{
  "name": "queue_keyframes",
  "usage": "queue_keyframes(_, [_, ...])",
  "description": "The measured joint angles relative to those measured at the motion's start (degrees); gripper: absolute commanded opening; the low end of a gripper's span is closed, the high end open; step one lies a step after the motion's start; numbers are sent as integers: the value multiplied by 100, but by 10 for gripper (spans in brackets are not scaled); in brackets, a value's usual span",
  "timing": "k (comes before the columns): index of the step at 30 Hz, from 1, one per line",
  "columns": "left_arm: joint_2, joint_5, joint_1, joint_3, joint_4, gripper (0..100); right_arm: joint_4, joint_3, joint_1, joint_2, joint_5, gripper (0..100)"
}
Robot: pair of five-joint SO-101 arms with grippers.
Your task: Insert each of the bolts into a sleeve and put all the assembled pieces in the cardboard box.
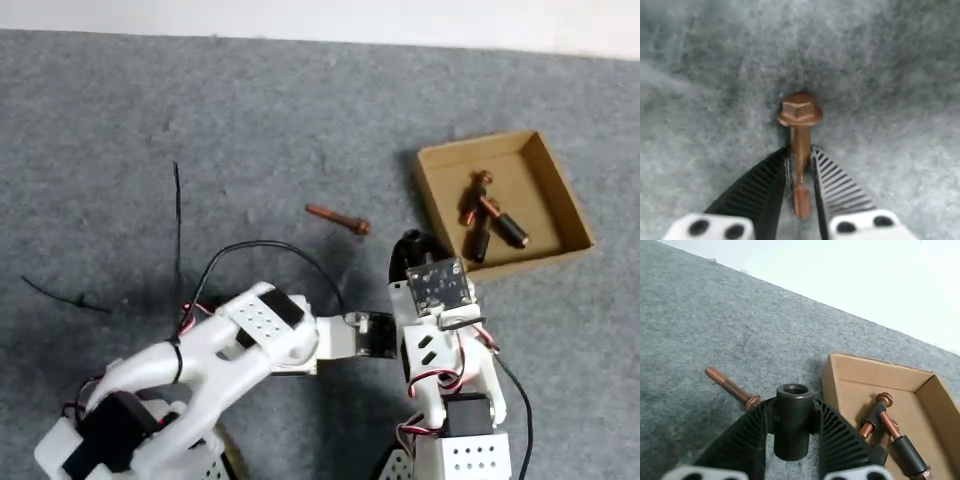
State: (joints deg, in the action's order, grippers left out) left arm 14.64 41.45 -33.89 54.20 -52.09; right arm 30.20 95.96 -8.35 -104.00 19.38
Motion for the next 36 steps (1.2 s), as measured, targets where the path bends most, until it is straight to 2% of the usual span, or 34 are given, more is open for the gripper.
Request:
queue_keyframes(3, [580, -334, 9, 246, 26, 5, 0, 0, -9, 0, -9, 5])
queue_keyframes(9, [2567, -1002, 185, 1160, 114, 5, 0, 0, -44, 0, -9, 5])
queue_keyframes(17, [5116, -2198, 1389, 2286, 1046, 5, 0, 0, -44, 0, -9, 5])
queue_keyframes(21, [5969, -2664, 1609, 2840, 1609, 7, 0, 0, -44, 0, -9, 5])
queue_keyframes(24, [6488, -2892, 1591, 3209, 1996, 7, 0, 0, -44, 0, -9, 5])
queue_keyframes(29, [7341, -3024, 1846, 3666, 2426, 6, 35, 0, -484, 0, -9, 7])
queue_keyframes(36, [8624, -3051, 2295, 4141, 2558, 7, 53, 0, -826, 0, -9, 7])
